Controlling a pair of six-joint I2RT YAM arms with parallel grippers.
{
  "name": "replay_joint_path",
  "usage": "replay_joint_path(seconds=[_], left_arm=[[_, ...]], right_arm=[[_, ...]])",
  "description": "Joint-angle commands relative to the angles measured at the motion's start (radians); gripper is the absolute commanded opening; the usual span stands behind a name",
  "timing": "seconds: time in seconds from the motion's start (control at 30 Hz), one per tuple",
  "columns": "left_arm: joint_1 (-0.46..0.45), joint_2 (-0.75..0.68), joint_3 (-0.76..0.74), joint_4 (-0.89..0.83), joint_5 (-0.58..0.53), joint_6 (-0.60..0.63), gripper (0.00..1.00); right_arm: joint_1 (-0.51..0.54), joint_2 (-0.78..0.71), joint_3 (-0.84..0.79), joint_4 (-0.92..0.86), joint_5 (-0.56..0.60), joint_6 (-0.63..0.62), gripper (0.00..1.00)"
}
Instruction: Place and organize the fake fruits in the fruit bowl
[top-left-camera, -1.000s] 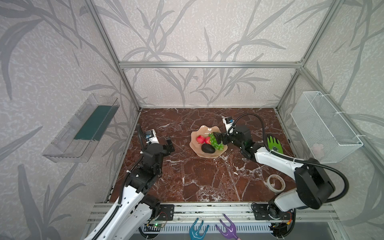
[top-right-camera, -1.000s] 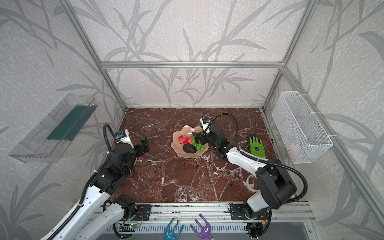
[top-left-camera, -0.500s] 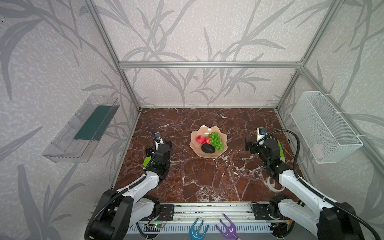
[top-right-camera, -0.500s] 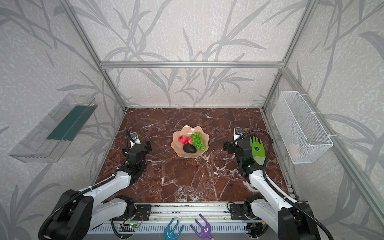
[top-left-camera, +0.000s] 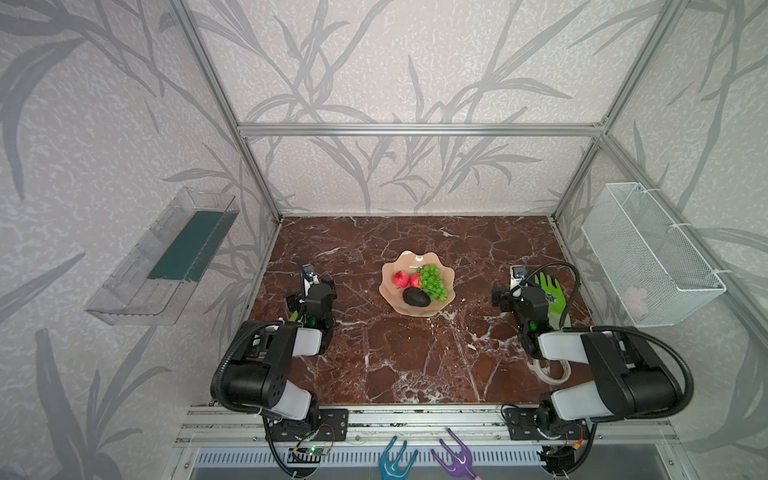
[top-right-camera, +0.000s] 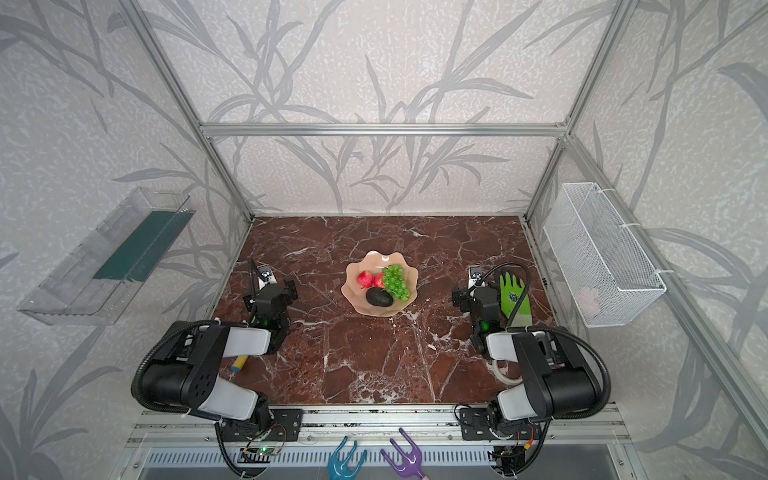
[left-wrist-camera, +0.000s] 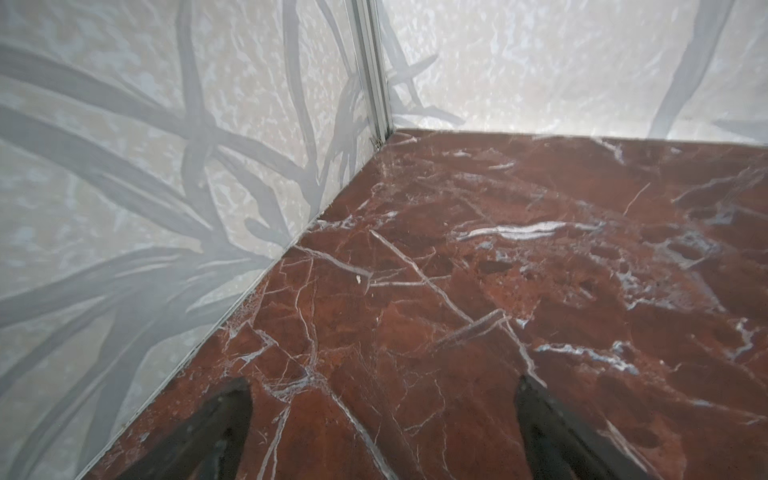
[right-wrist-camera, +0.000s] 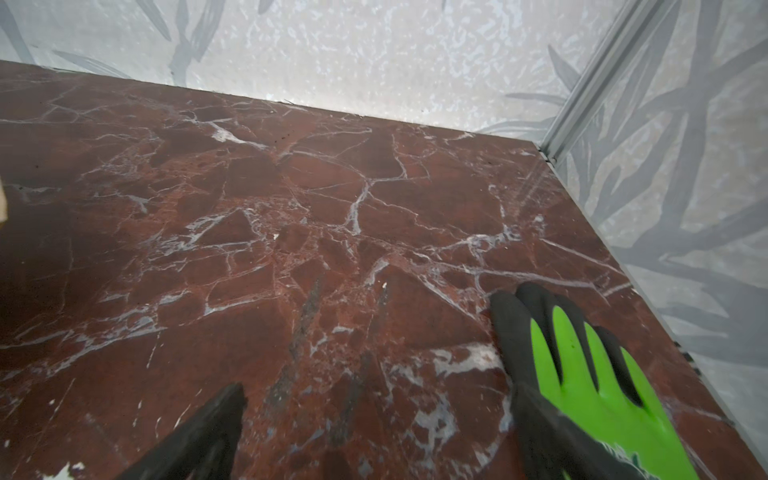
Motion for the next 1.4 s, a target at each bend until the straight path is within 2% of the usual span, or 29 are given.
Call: replay_joint_path(seconds=[0.0,0.07,0.1,0.17,0.2,0.37,0.43,0.53,0.6,0.67,0.73,0.83,0.93,1.03,1.37], left_arm=[[0.028,-0.013,0.07,-0.074,0.053,-0.02,0.99],[0.05,0.032,0.098,-0.06,0.083,-0.009,0.99],[0.053,0.016,0.121,-0.144,0.091,-0.034,0.99],[0.056,0.008,0.122,-0.15,0.095,-0.035,0.99],[0.055,0.022,0.107,-0.091,0.095,-0.022,0.99],[0.054,0.023,0.104,-0.086,0.09,-0.017,0.99],[0.06,0.025,0.129,-0.134,0.113,-0.024,0.99],[0.06,0.057,0.238,-0.315,0.143,-0.007,0.99],[0.059,0.064,0.252,-0.329,0.136,-0.006,0.99],[0.059,0.043,0.201,-0.252,0.104,-0.021,0.99],[0.059,0.008,0.074,-0.04,0.082,-0.031,0.99],[0.062,-0.008,-0.022,0.121,0.139,-0.02,0.99],[0.064,0.006,0.036,0.016,0.156,-0.02,0.99],[0.065,0.014,0.057,-0.017,0.163,-0.018,0.99],[0.068,0.016,0.058,-0.01,0.166,-0.014,0.99]], right_arm=[[-0.003,0.102,-0.035,0.296,-0.055,-0.042,0.99],[-0.008,0.04,-0.014,0.155,-0.089,-0.037,0.99],[-0.008,0.034,0.002,0.118,-0.099,-0.04,0.99],[-0.009,0.068,0.003,0.163,-0.094,-0.04,0.99],[-0.009,0.083,-0.004,0.207,-0.087,-0.043,0.99],[-0.009,0.068,0.005,0.161,-0.064,-0.032,0.99],[-0.009,0.074,0.013,0.16,-0.059,-0.033,0.99],[-0.009,0.072,0.011,0.159,-0.058,-0.031,0.99],[-0.009,0.073,0.009,0.163,-0.056,-0.031,0.99],[-0.009,0.072,0.002,0.173,-0.055,-0.03,0.99],[-0.009,0.074,-0.013,0.202,-0.054,-0.031,0.99],[-0.009,0.075,-0.014,0.208,-0.052,-0.031,0.99],[-0.009,0.073,0.003,0.174,-0.05,-0.029,0.99],[-0.009,0.071,0.012,0.154,-0.045,-0.027,0.99],[-0.009,0.069,0.027,0.124,-0.033,-0.023,0.99]])
